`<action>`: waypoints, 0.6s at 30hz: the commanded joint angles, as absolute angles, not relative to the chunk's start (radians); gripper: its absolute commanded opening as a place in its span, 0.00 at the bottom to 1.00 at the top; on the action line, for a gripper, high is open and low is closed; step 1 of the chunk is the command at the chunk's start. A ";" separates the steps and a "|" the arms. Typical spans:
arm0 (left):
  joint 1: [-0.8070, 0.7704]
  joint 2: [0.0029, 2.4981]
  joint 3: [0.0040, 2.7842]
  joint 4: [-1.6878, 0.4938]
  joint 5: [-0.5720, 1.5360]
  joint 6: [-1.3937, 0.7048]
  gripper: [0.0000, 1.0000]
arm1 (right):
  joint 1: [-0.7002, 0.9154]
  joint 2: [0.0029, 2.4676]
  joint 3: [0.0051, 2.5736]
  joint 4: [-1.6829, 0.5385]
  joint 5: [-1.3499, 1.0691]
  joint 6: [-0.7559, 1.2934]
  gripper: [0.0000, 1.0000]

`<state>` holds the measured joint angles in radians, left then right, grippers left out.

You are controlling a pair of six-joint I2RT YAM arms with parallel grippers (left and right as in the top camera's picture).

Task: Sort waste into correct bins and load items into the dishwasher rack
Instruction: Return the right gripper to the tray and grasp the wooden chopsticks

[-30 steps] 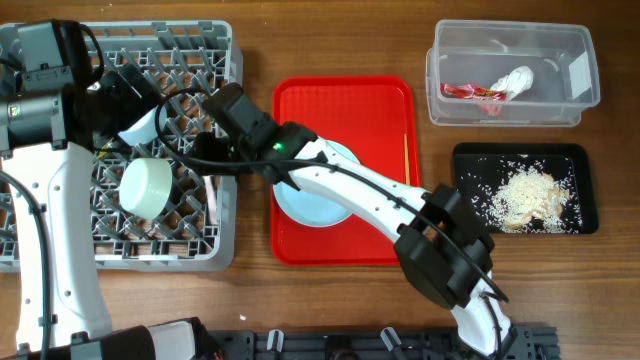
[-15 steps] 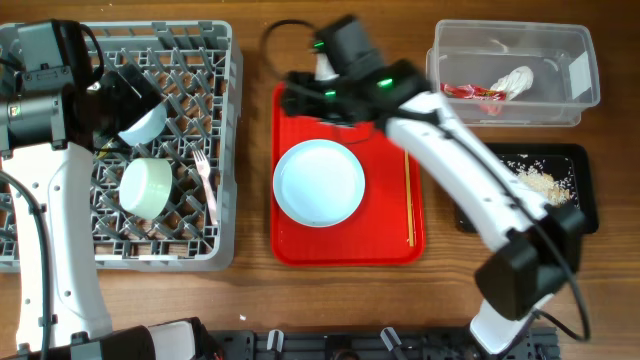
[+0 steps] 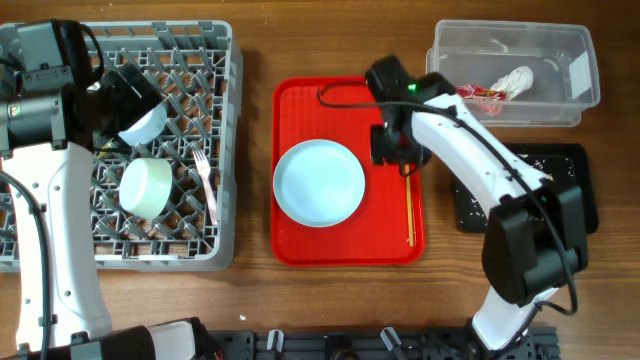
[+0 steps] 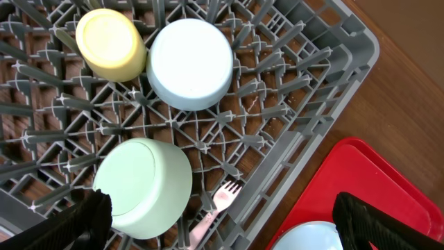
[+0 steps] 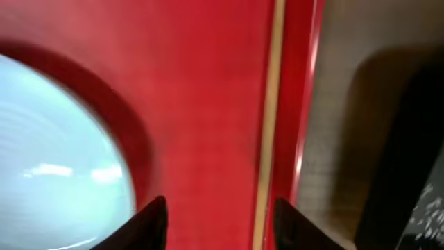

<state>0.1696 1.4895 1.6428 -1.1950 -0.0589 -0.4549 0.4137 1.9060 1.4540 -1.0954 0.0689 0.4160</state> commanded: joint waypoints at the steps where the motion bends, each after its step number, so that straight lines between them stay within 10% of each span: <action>1: 0.172 1.492 1.643 -1.194 -0.069 -0.457 1.00 | 0.398 1.925 1.388 -1.097 0.051 0.411 0.45; 18: 0.172 1.492 1.643 -1.194 -0.069 -0.457 1.00 | 0.369 1.925 1.210 -0.968 -0.033 0.390 0.39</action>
<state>0.1696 1.4895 1.6428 -1.1946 -0.0593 -0.4549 0.3847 1.9133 1.2175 -0.9726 -0.0185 0.4015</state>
